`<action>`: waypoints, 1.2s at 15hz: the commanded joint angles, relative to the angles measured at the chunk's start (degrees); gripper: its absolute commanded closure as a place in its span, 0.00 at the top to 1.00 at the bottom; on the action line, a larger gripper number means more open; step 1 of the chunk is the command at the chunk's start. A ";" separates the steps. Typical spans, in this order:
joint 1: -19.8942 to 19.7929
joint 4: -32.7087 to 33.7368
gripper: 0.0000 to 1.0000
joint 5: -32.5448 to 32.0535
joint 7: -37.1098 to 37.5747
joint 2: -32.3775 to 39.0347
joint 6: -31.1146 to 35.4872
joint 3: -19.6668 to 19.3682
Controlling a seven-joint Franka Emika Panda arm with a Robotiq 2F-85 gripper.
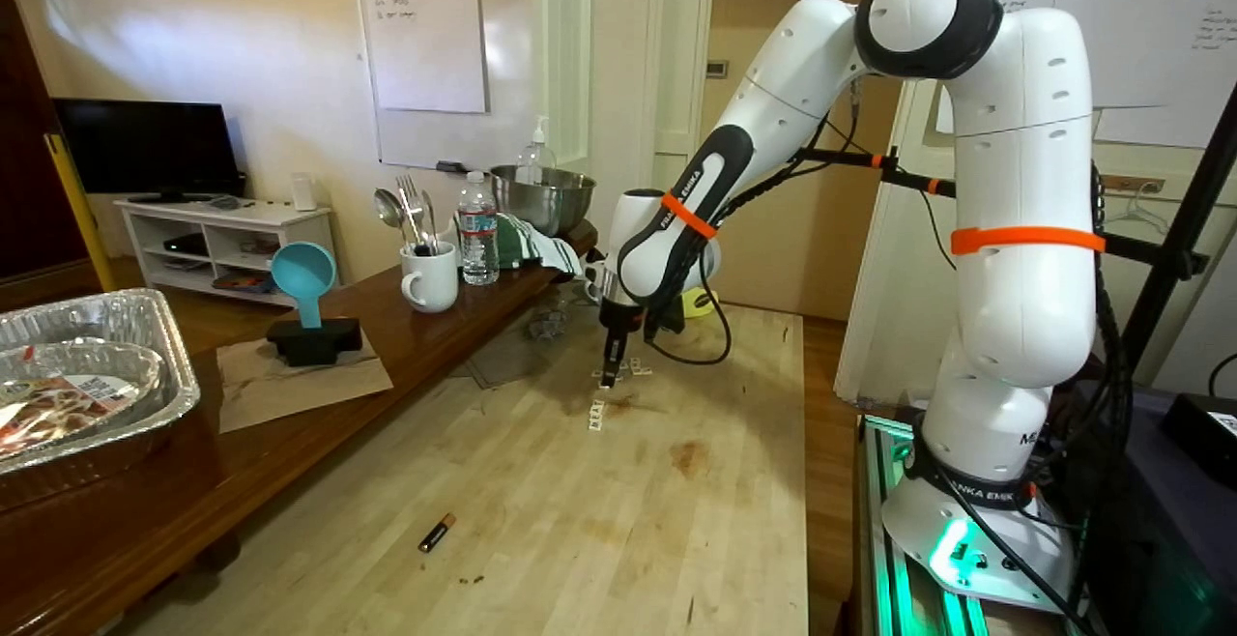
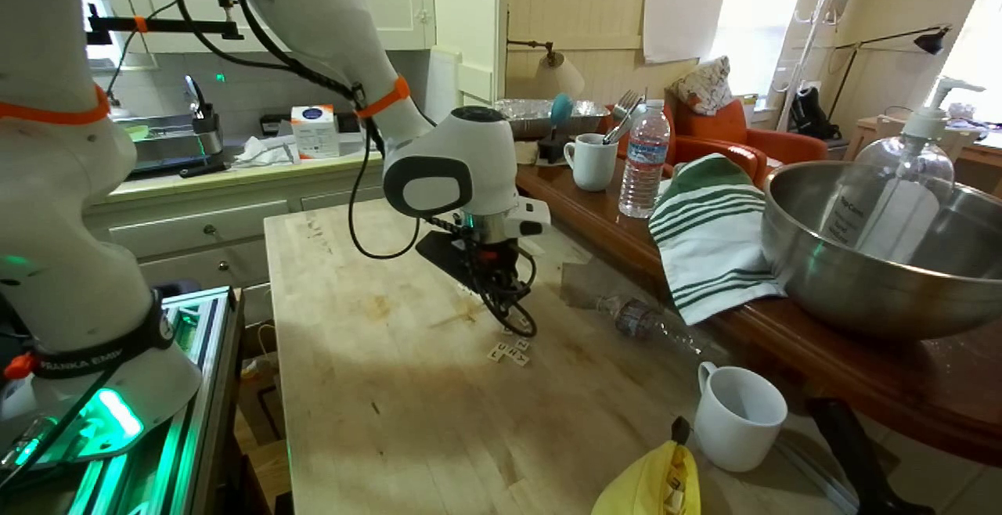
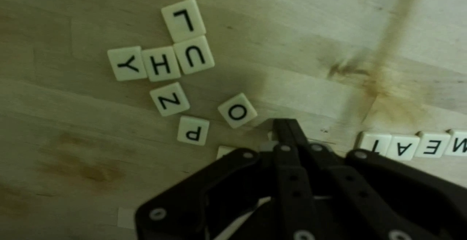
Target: Move one letter to the left
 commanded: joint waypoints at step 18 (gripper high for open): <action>6.53 -2.93 0.00 -1.08 18.48 -1.45 -1.20 -3.13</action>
